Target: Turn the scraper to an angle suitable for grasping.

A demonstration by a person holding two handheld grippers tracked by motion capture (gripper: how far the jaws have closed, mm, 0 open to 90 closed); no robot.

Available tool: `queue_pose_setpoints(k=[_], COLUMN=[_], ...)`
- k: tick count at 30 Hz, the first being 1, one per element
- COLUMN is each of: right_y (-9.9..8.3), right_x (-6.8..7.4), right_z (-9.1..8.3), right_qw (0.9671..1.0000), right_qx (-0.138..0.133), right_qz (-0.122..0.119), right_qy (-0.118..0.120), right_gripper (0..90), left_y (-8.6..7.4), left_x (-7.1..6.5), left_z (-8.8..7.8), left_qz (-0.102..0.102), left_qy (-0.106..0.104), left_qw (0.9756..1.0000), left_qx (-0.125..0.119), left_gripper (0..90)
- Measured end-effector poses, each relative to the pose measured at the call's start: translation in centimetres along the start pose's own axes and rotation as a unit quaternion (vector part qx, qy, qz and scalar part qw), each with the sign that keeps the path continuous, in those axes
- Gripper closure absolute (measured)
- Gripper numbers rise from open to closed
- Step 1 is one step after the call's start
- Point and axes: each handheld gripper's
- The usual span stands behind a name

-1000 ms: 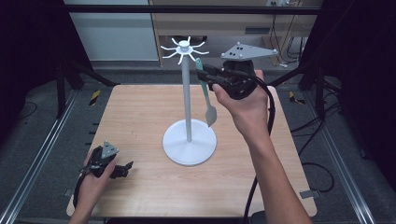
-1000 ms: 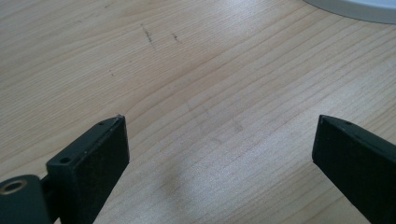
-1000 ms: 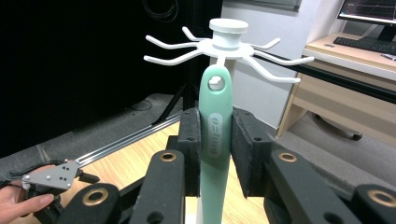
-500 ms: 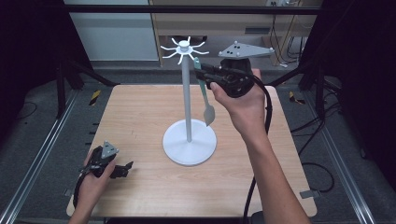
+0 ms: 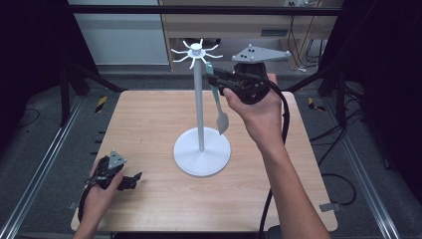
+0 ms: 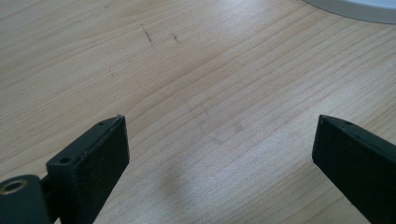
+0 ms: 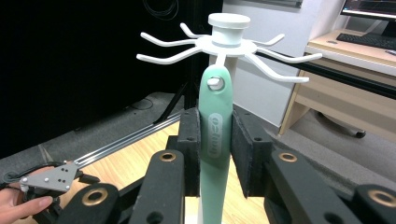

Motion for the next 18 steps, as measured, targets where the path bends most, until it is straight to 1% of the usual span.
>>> queue_pose_setpoints(k=[15,18], right_y=[-0.03,0.04], right_x=[0.09,0.03], right_z=[0.06,-0.13], right_qw=[1.0,1.0], right_qx=[0.002,-0.004], right_qz=[0.0,0.005], right_qy=[-0.001,0.0], right_gripper=[73.6,71.9], left_y=[-0.01,-0.01], left_x=[-0.03,-0.03], left_z=[0.02,0.03], left_qz=[0.0,-0.001], left_qy=[0.0,0.0], left_qw=[1.0,1.0], left_qx=[-0.001,-0.001], left_gripper=[3.6,3.6])
Point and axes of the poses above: each handheld gripper's, and its own axes: z roughly forward along the jaws, y roughly out of its top, x roughly to its left, and after that the axes turned 15 degrees about -x, right-handed
